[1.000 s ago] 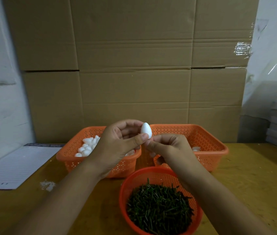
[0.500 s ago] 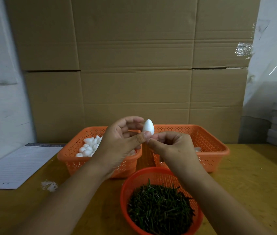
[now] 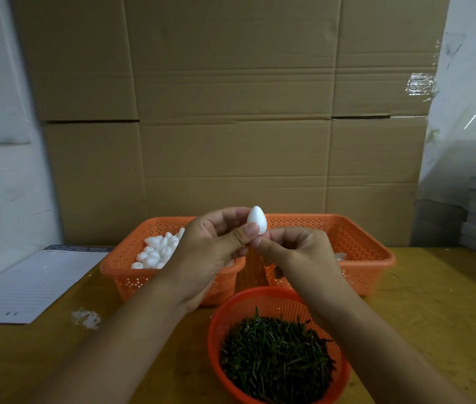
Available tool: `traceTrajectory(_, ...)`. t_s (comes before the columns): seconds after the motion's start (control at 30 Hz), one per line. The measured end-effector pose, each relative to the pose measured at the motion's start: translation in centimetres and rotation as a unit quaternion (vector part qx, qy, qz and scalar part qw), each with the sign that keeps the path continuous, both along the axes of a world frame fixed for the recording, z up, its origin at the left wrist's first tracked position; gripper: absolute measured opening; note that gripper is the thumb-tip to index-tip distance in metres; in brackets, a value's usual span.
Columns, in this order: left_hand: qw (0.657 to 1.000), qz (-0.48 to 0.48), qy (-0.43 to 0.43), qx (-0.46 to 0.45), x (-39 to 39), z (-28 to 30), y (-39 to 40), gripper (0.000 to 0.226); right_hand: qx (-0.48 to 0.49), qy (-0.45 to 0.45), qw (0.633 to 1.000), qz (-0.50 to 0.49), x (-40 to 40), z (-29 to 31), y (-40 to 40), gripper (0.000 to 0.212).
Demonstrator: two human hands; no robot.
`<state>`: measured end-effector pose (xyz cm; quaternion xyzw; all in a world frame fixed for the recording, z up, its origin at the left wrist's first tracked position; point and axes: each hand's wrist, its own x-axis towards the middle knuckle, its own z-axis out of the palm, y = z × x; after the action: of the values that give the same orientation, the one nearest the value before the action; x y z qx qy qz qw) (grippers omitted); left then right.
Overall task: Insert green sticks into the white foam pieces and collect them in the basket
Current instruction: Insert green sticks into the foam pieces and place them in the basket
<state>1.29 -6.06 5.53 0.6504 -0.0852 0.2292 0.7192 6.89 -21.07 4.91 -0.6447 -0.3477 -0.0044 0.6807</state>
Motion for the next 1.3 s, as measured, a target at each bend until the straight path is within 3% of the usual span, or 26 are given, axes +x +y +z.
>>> traceTrajectory(0.2, 0.999, -0.027, 0.031, 0.017, -0.2, 0.1, 0.5, 0.034, -0.003, -0.022, 1.0, -0.011, 0.2, 0.1, 0.0, 0.012)
traceTrajectory(0.4, 0.999, -0.016, 0.027, 0.028, -0.2, 0.2, 0.8, 0.05, -0.02, -0.026, 0.999, -0.005, 0.3, -0.2, -0.1, 0.012)
traceTrajectory(0.6, 1.0, -0.02, 0.012, 0.012, -0.1, 0.0, 0.7, 0.034, -0.018, -0.012, 1.0, 0.009, 0.3, -0.1, 0.0, 0.015)
traceTrajectory(0.93, 0.997, -0.057, 0.053, 0.004, -0.2, -0.1, 1.0, 0.031, -0.004, 0.065, 0.996, 0.068, 0.3, 0.2, -0.3, 0.02)
traceTrajectory(1.3, 0.998, -0.05, 0.041, 0.016, -0.3, 0.1, 1.0, 0.042, -0.031, 0.048, 0.996, 0.062, 0.0, 0.4, -0.2, 0.023)
